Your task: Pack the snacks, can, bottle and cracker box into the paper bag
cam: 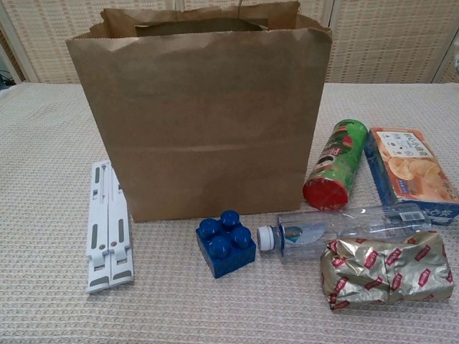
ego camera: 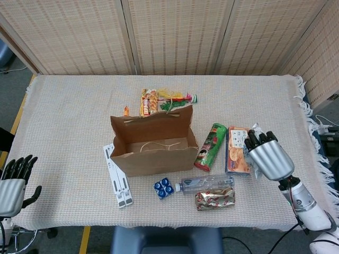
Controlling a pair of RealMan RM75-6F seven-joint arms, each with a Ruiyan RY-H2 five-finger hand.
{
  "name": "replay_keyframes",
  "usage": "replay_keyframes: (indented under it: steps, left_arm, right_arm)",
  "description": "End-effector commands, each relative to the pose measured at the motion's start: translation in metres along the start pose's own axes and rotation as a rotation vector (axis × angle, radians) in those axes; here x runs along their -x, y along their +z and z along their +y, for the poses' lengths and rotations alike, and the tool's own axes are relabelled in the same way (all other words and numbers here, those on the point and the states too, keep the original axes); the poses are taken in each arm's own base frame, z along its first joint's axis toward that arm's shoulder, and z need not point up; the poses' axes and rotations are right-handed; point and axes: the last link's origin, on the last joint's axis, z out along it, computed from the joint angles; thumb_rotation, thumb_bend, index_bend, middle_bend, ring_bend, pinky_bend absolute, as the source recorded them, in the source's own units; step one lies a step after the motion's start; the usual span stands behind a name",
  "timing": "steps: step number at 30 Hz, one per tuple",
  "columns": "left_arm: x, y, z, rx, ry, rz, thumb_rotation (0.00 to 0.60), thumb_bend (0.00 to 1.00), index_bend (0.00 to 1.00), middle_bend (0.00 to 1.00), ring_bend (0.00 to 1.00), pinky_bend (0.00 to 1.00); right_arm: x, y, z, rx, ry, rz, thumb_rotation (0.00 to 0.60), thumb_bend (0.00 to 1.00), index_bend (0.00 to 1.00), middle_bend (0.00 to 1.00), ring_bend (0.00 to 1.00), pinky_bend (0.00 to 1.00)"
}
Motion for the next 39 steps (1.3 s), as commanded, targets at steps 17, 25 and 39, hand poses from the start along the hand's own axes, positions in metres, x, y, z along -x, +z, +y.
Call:
replay_keyframes:
  steps: [17,25,39]
  left_arm:
    - [0.000,0.000,-0.002,0.006,-0.013,0.001,0.600,0.38,0.01,0.00,0.00,0.00]
    - [0.000,0.003,-0.002,0.004,-0.016,-0.006,0.600,0.38,0.01,0.00,0.00,0.00]
    - [0.000,0.005,-0.001,0.002,-0.014,-0.012,0.600,0.38,0.01,0.00,0.00,0.00]
  right_arm:
    - [-0.143,0.152,-0.056,-0.049,-0.126,0.270,0.600,0.31,0.79,0.63,0.62,0.64]
    - [-0.118,0.195,-0.117,-0.117,-0.251,0.166,0.600,0.31,0.79,0.63,0.62,0.63]
    - [-0.106,0.196,-0.121,-0.060,-0.314,0.130,0.600,0.12,0.00,0.13,0.03,0.15]
